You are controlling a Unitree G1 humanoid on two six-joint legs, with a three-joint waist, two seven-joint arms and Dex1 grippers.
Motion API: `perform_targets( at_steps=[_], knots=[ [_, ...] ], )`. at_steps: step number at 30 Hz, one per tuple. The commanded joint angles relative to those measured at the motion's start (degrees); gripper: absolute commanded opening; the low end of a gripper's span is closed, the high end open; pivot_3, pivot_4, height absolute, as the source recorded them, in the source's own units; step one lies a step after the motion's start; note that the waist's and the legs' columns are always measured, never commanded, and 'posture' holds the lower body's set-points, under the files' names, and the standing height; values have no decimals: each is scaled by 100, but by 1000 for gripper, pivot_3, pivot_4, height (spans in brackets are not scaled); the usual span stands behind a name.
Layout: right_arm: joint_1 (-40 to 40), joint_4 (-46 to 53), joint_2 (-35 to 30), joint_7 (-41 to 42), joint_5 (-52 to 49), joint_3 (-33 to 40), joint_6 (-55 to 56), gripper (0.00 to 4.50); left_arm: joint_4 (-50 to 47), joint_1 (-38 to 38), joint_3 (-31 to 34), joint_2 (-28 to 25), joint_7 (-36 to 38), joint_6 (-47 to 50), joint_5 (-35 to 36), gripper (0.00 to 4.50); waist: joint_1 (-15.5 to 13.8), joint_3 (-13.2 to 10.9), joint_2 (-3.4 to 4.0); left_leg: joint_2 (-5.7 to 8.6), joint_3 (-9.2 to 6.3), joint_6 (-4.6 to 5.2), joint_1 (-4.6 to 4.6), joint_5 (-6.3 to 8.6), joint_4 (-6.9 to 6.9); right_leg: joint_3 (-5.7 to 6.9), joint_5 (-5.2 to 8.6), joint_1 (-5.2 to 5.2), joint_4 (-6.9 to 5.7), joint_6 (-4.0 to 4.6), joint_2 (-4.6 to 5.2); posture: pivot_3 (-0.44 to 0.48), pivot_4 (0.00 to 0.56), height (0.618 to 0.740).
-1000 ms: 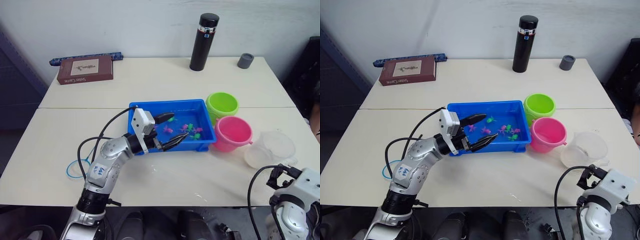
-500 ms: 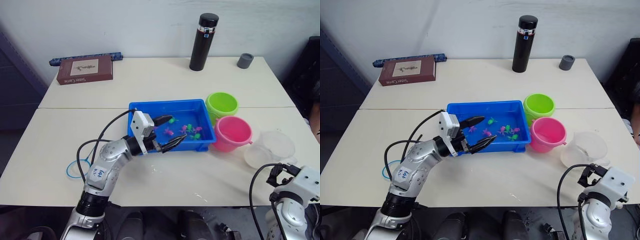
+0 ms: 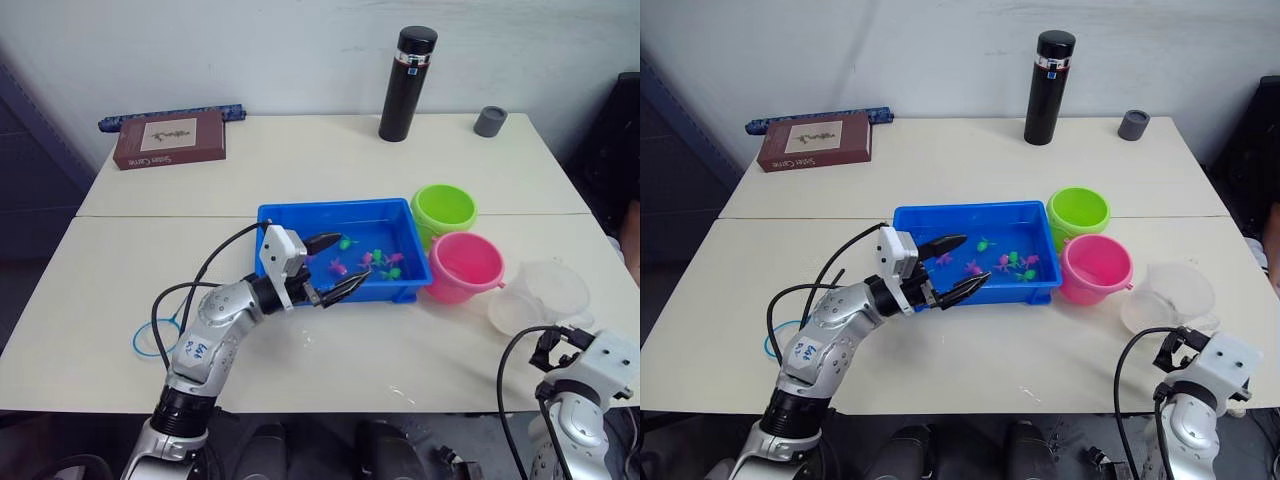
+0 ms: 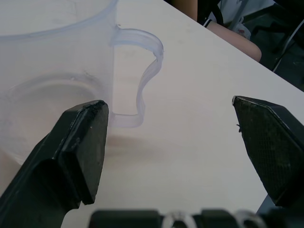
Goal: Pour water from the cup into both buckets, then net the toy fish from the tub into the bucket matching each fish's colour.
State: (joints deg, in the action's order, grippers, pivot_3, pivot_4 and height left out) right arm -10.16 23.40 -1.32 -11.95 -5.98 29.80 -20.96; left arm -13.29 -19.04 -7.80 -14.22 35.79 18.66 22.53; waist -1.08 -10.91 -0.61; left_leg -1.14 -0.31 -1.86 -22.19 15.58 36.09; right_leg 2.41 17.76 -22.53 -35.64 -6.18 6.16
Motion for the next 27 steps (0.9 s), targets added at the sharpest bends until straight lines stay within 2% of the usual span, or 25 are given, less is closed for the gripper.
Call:
perform_targets(
  at_steps=[1, 10, 21, 27],
  knots=[
    [109, -61, -229, 30, -96, 232, 188, 4436, -313, 58, 74, -20, -26, -94, 6, 4500, 4, 0, 0, 0, 0, 0, 0, 0, 0, 0, 0, 0, 0, 0, 0, 0, 150, 740],
    [242, -247, -464, 76, -292, 415, 262, 4436, -377, 160, 79, -41, -23, -97, 1, 4500, 1, 0, 0, 0, 1, 0, 0, 0, 0, -2, -1, 0, -1, -1, 0, 0, 150, 740],
    [307, -194, -293, 326, -1230, 467, 83, 4436, -380, 156, 56, -33, -14, -68, -4, 4500, 22, 0, 0, 0, 2, 0, 1, 0, 0, -5, -1, 0, -1, -2, -1, 0, 150, 740],
    [336, -308, -466, 261, -1342, 585, 92, 4436, -377, 138, 45, -18, -27, -59, -11, 4500, 21, 0, 1, 0, 3, 0, 0, 0, 0, -5, -1, 0, 0, -2, -1, 0, 150, 740]
  ],
)
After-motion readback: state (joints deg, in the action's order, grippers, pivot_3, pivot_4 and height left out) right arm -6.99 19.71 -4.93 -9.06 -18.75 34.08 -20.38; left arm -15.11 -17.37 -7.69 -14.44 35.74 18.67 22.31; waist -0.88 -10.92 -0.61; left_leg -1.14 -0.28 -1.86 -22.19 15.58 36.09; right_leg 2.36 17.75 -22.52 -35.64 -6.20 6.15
